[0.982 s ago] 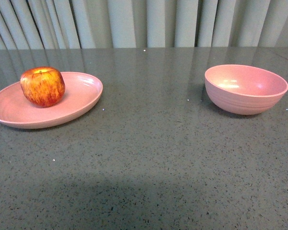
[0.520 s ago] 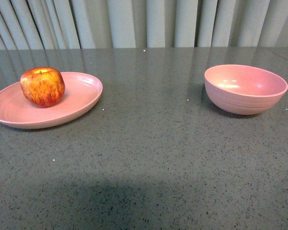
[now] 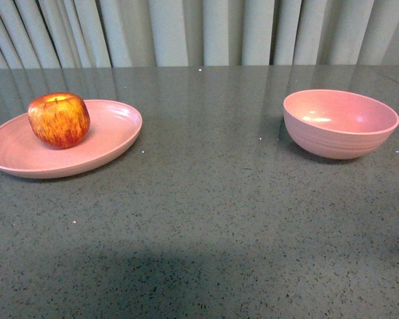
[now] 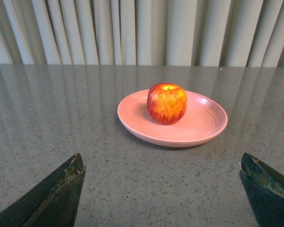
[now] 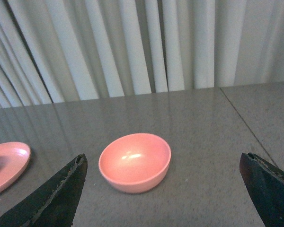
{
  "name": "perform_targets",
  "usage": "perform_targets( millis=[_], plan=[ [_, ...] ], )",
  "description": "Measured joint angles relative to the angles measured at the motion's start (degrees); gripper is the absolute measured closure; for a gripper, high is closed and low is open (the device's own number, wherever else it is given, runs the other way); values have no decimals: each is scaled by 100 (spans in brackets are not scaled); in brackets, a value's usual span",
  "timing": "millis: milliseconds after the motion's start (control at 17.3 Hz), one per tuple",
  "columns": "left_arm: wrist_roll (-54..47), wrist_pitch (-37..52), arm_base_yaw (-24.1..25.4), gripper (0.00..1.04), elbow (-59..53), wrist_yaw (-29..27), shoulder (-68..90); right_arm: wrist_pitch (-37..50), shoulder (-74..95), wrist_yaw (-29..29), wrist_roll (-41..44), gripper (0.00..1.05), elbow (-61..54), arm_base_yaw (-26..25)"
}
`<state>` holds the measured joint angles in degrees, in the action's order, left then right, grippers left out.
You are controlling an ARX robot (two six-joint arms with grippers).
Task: Move apple from plate to bowl
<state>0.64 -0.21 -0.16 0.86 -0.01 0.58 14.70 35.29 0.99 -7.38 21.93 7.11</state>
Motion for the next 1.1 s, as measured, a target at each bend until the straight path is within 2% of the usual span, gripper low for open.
perform_targets(
  millis=[347, 635, 866, 1097],
  plan=[
    [-2, 0, 0, 7, 0, 0, 0, 216, 960, 50, 157, 7, 697, 0],
    [-2, 0, 0, 7, 0, 0, 0, 92, 2267, 101, 256, 7, 1711, 2],
    [-2, 0, 0, 7, 0, 0, 0, -706, 4682, 391, 282, 7, 3390, 2],
    [-2, 0, 0, 7, 0, 0, 0, -1561, 6242, 509, 214, 7, 4616, -2]
  ],
)
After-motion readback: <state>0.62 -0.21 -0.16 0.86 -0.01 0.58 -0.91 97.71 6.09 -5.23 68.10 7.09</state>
